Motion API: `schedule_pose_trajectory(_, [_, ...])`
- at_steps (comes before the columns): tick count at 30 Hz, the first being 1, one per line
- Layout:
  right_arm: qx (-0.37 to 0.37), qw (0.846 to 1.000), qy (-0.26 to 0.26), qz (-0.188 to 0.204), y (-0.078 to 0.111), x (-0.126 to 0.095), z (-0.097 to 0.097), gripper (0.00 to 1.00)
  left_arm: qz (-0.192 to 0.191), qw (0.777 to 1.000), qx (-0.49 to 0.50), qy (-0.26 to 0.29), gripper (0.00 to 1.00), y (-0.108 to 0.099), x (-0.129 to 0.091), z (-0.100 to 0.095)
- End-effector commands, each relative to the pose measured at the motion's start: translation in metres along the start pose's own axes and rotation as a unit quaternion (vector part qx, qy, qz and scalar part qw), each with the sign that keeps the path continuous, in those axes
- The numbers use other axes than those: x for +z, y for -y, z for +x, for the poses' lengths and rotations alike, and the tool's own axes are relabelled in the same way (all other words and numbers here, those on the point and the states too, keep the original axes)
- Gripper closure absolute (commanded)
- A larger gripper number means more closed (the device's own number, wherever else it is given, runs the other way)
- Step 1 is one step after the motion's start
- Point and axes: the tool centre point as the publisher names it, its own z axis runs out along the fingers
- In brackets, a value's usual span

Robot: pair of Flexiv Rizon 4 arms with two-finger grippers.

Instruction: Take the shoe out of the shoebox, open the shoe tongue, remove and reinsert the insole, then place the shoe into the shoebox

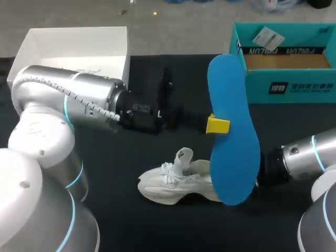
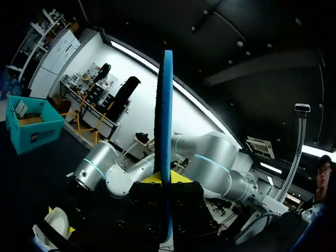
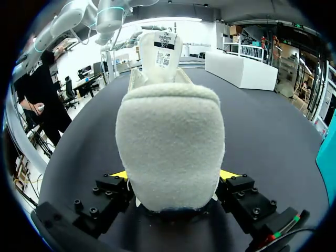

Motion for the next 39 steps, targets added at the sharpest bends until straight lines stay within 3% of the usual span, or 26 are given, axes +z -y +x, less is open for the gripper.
schedule_pose_trajectory(1, [0.000,1.000,0.001,0.001,-0.001,-0.001,0.001,1.00,-0.026,1.000,-0.012,-0.011,1.00,-0.004,0.000,0.000])
schedule_pose_trajectory(3, [0.000,1.000,0.001,0.001,-0.001,-0.001,0.001,1.00,-0.047,0.999,-0.015,-0.008,1.00,-0.006,-0.001,0.003])
schedule_pose_trajectory(10, [0.000,1.000,0.001,0.001,-0.001,-0.001,0.001,1.00,-0.068,0.996,-0.047,-0.027,1.00,-0.007,0.001,0.022])
schedule_pose_trajectory(14, [0.000,1.000,0.001,0.001,-0.001,-0.001,0.001,1.00,-0.050,0.997,-0.064,-0.011,1.00,-0.010,-0.004,0.034])
schedule_pose_trajectory(15, [0.000,1.000,0.001,0.001,-0.001,-0.001,0.001,1.00,-0.030,0.998,-0.063,0.001,1.00,-0.009,-0.006,0.035])
schedule_pose_trajectory(30, [0.000,1.000,0.001,0.001,-0.001,-0.001,0.001,1.00,-0.030,0.998,-0.063,0.001,1.00,-0.009,-0.006,0.035])
schedule_pose_trajectory(33, [0.000,1.000,0.001,0.001,-0.001,-0.001,0.001,1.00,-0.067,0.996,-0.064,0.000,1.00,-0.010,-0.013,0.035])
schedule_pose_trajectory(39, [0.000,1.000,0.001,0.001,-0.001,-0.001,0.001,1.00,-0.074,0.995,-0.066,0.019,1.00,-0.016,-0.031,0.044])
